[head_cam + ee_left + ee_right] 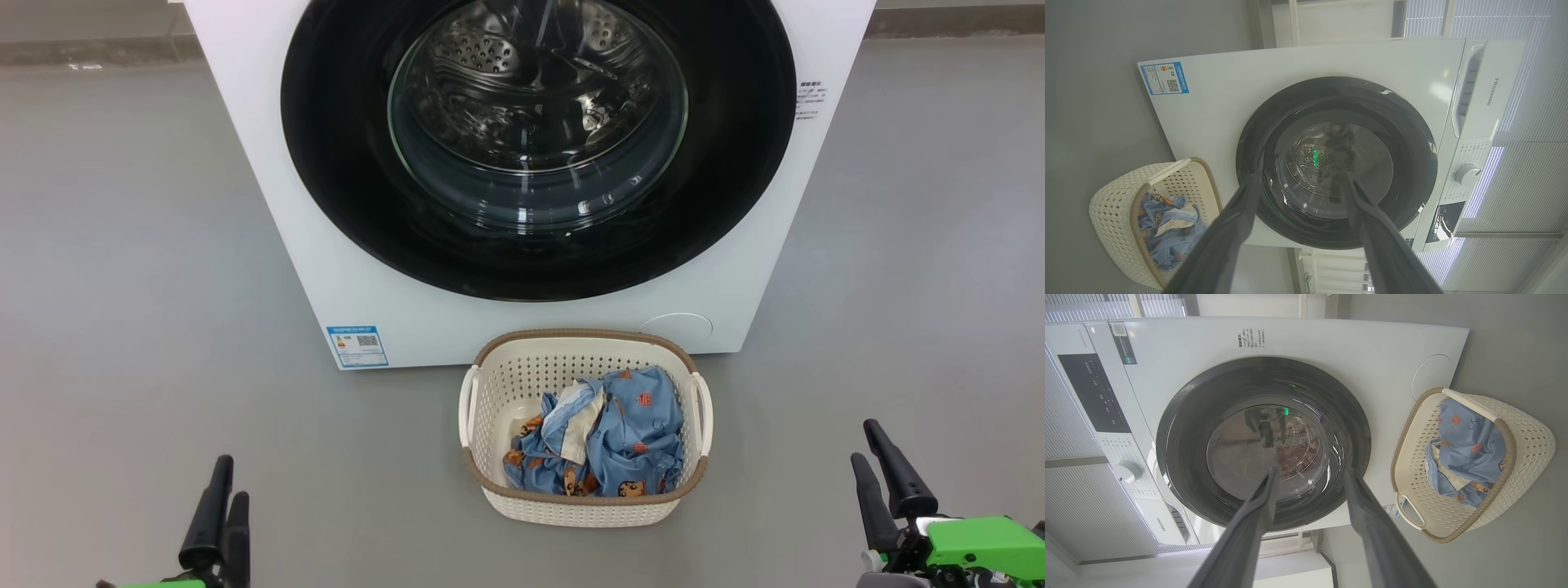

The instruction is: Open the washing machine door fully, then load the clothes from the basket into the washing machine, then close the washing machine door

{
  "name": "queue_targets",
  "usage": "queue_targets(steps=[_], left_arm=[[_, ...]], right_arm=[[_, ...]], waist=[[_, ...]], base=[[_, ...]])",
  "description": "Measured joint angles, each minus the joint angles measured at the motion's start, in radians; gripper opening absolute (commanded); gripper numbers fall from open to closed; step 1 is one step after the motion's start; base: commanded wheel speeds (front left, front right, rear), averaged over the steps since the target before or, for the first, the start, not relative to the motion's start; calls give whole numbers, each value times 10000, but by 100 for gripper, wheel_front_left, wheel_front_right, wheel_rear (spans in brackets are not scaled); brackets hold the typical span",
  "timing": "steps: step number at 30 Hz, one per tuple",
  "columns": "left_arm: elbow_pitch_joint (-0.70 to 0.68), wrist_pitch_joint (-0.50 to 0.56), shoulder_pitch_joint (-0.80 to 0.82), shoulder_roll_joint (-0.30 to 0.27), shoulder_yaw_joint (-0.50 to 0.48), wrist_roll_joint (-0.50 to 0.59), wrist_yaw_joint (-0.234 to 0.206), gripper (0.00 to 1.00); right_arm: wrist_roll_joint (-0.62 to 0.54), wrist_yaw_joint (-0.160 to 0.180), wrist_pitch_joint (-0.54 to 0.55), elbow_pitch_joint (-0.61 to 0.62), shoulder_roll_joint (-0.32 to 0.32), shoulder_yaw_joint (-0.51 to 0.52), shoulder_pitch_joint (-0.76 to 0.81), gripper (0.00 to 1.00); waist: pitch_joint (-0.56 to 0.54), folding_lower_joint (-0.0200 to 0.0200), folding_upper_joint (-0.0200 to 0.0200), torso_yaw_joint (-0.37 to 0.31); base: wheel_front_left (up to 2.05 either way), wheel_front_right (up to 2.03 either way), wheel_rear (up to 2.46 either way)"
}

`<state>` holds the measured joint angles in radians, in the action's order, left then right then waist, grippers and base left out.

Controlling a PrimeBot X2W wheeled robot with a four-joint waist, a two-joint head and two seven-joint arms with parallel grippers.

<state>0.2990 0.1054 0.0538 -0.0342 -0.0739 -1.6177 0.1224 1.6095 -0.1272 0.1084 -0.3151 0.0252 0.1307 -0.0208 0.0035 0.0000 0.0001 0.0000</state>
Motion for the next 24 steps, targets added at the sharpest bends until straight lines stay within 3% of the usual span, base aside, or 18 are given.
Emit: queue_targets(steps=[5, 9, 24], left_arm=[[10, -15, -4, 2, 27, 0, 0, 100], [8, -100, -3, 2, 56, -10, 0, 100], [-125, -545, 41, -52, 343, 355, 0, 100]], right_arm=[[0, 0, -128, 38, 2, -17, 43, 100], [2, 0, -221, 121, 4, -33, 42, 100], [-196, 0, -665, 523, 77, -345, 9, 100]], waist=[[-19, 20, 0, 5], [-6, 4, 0, 10], [12, 1, 0, 48]], base=[[0, 0, 0], [0, 0, 0], [0, 0, 0]])
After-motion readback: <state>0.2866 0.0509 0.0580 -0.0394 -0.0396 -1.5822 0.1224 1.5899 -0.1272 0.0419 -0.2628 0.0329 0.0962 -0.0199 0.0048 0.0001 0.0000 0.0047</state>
